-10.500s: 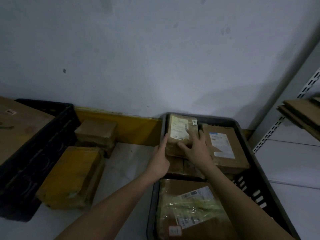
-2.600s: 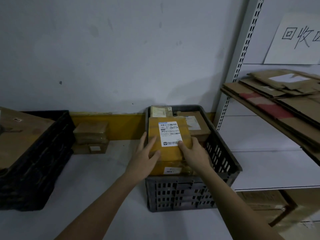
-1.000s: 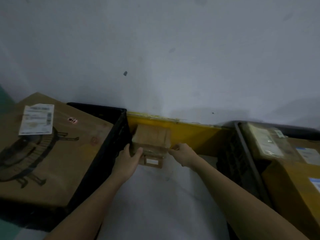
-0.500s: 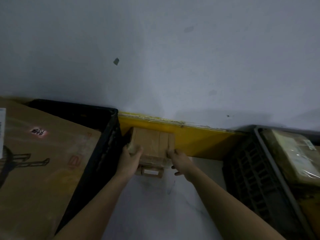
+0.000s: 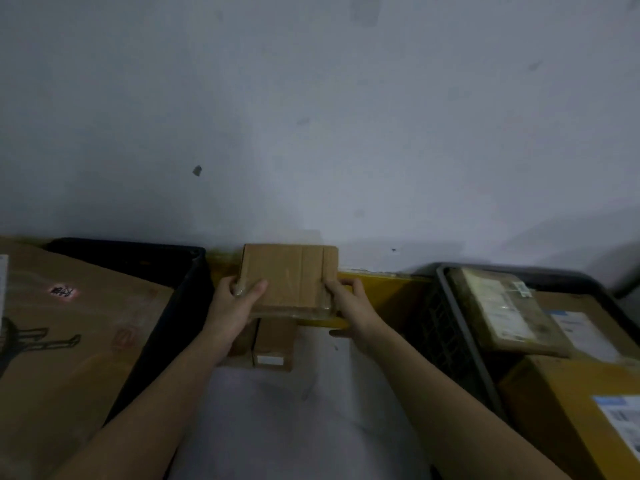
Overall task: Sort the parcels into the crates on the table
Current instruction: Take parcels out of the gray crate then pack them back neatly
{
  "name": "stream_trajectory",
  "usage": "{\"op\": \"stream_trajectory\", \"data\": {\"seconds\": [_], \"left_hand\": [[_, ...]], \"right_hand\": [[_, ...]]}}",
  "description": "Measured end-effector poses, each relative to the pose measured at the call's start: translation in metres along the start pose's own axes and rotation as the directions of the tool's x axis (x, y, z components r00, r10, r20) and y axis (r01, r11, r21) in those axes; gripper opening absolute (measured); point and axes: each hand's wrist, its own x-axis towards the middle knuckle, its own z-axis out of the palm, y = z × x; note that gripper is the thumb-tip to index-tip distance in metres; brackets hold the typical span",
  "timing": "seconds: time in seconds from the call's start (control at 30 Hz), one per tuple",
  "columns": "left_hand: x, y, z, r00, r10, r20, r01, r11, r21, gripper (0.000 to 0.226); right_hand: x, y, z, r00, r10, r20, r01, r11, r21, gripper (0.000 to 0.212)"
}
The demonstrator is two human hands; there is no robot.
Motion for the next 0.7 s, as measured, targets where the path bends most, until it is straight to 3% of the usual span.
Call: {"op": "stream_trajectory", "data": {"seconds": [0.2, 0.27, 0.33, 0.4, 0.5, 0.63, 0.7], "left_hand": [[-0.06, 0.05, 0.004, 0.989, 0.137, -0.053, -0.145, 0.969, -0.198, 0.066], [-0.089, 0.067, 0.005, 0.978, 0.177, -0.107, -0.192, 0.968, -0.159, 0.057], [-0.118, 0.085, 0.012, 0.966, 0.186, -0.178, -0.199, 0.978, -0.057, 0.054], [-0.155, 0.108, 0.026, 0.982, 0.134, -0.134, -0.144, 0.987, -0.071, 0.047], [-0.214, 0.137, 0.051, 0.994, 0.065, 0.085, -0.046, 0.977, -0.207, 0.045], [-0.271, 0.151, 0.081, 0.987, 0.066, 0.143, -0.01, 0.933, -0.359, 0.059], [-0.291, 0.153, 0.093, 0.991, 0.071, 0.115, -0.025, 0.931, -0.365, 0.057]], "right_hand": [[-0.056, -0.053, -0.039, 0.979, -0.159, 0.126, 0.143, 0.981, 0.13, 0.08], [-0.08, -0.066, -0.054, 0.954, -0.261, 0.148, 0.241, 0.961, 0.139, 0.092], [-0.104, -0.074, -0.072, 0.901, -0.408, 0.147, 0.413, 0.91, -0.011, 0.104], [-0.128, -0.078, -0.093, 0.779, -0.604, 0.17, 0.624, 0.718, -0.309, 0.104], [-0.168, -0.078, -0.127, 0.462, -0.831, 0.309, 0.822, 0.271, -0.5, 0.093], [-0.214, -0.068, -0.165, 0.075, -0.873, 0.481, 0.79, -0.242, -0.563, 0.08], [-0.229, -0.063, -0.183, -0.002, -0.85, 0.527, 0.759, -0.344, -0.553, 0.076]]}}
